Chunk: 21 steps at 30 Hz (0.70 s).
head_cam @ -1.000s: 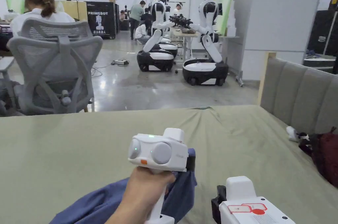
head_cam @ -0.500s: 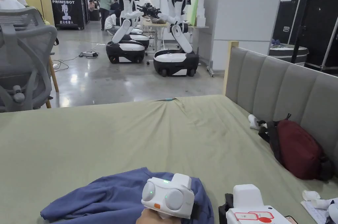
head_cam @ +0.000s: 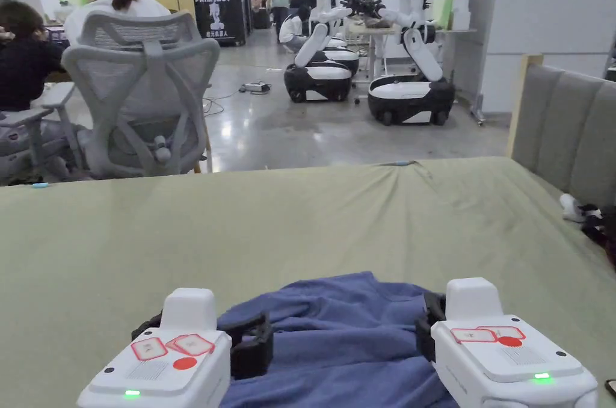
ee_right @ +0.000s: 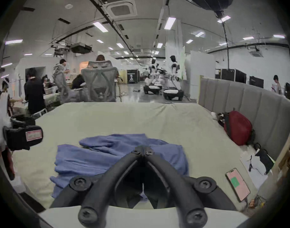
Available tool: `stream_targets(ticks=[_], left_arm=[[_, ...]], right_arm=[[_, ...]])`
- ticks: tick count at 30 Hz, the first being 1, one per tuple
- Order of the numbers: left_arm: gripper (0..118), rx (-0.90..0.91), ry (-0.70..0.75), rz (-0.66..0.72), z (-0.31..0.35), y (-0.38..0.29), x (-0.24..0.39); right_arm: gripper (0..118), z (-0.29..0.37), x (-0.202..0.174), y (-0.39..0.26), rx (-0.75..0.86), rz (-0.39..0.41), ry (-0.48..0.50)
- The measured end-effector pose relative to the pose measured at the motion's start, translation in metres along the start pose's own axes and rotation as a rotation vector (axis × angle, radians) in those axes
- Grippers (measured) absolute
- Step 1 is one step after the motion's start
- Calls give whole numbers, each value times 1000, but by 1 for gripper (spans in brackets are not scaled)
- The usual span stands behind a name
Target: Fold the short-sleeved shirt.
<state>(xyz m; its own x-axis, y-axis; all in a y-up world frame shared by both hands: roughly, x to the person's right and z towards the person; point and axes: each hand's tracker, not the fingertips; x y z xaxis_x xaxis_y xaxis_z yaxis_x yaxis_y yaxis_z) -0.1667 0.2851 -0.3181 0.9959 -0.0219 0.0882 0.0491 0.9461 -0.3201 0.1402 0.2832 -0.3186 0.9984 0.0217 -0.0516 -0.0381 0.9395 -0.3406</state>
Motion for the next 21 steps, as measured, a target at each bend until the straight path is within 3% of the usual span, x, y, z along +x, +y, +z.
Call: stream_targets(ticks=[3,4,9,15,19,21], left_arm=[[9,-1,116,-16,23,-16,-31],[0,3,141,-19,26,-19,-37],[0,-59,102,47,22,-11,-73],[0,-480,7,106,-87,12,-129],[0,-603,-8,212,-150,12,-145],[0,-605,2,196,-174,8,-145]], right_arm=[[0,3,-24,-2,15,32,25],[0,4,-28,-3,17,32,23],[0,7,-36,-4,14,31,29],[0,11,-29,-9,-7,36,14],[0,8,-19,-12,-23,38,-1],[0,4,-12,-15,-32,34,-10]])
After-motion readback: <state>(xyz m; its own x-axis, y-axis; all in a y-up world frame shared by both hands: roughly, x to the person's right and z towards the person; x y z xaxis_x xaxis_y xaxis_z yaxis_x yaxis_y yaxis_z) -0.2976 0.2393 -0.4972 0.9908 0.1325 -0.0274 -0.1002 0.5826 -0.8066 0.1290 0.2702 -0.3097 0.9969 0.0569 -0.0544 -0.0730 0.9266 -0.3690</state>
